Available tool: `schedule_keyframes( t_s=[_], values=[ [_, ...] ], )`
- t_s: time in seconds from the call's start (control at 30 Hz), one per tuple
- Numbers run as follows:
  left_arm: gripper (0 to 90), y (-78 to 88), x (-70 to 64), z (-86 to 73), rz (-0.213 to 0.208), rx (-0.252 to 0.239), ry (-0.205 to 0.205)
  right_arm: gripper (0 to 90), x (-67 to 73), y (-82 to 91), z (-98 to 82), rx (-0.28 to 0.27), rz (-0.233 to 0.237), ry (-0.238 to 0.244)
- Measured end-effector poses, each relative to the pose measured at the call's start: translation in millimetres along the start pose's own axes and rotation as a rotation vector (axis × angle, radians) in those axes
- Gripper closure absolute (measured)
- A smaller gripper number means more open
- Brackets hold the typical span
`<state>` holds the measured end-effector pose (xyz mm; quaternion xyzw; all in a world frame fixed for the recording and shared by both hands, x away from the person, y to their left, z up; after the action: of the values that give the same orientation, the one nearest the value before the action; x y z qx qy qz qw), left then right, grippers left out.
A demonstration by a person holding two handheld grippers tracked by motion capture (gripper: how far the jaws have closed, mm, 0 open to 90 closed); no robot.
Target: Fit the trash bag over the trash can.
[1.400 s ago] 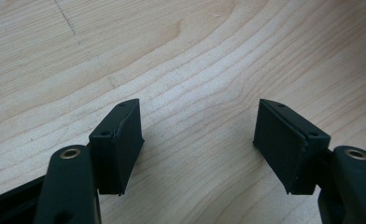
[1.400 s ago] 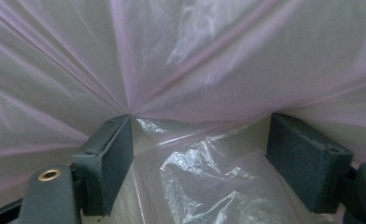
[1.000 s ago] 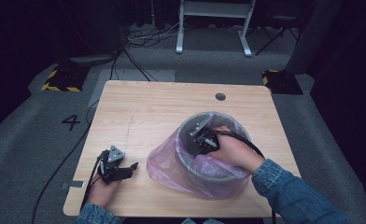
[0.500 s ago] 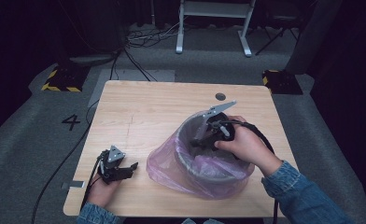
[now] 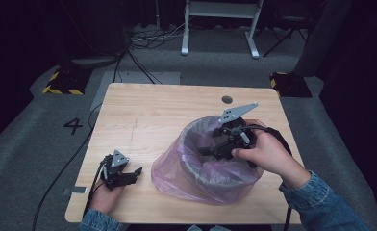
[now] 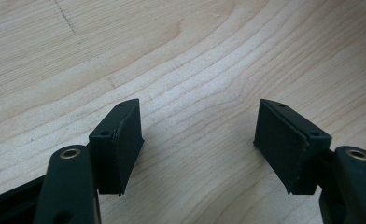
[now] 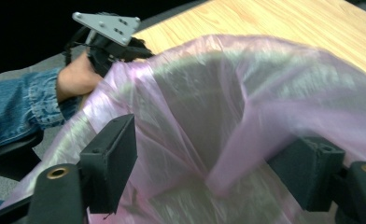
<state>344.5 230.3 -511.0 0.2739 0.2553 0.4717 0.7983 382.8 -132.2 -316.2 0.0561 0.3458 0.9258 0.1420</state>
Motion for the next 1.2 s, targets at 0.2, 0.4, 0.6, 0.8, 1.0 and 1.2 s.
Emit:
schedule_keyframes(
  t_s=[0.2, 0.4, 0.6, 0.8, 1.0, 1.2],
  values=[
    [32.0, -0.1, 0.0, 0.1, 0.000, 0.000, 0.000, 28.6, 2.5, 20.5, 4.4, -0.012, -0.060, 0.003],
    [31.8, -0.2, -0.1, 0.1, 0.000, 0.000, 0.002, 28.4, 3.5, 31.0, 17.3, -0.095, -0.083, 0.036],
    [31.8, -0.2, -0.1, 0.1, 0.000, 0.000, 0.002, 31.2, -9.2, 11.4, 21.2, -0.151, -0.136, 0.039],
    [31.8, -0.1, 0.0, 0.1, 0.001, 0.000, 0.000, 47.1, -23.3, -16.8, 4.5, -0.022, -0.164, 0.023],
    [31.8, -0.2, -0.2, 0.1, 0.000, 0.000, 0.002, 48.0, -30.4, -37.1, -14.0, 0.089, -0.199, 0.012],
    [31.7, -0.1, 0.0, 0.2, 0.001, 0.000, 0.000, 43.7, -34.0, -51.9, -25.1, 0.163, -0.187, -0.014]
  ],
)
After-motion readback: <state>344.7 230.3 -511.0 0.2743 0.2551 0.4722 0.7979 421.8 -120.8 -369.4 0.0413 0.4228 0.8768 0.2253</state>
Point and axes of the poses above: each handheld gripper's, and its own axes: y roughly backward along the jaws, z roughly out of its top, x roughly to its left, the point moved 1 cm from there along -y, roughly forward along the jaws, and after that the axes turned 11 degrees about y, right-handed, at the moved point
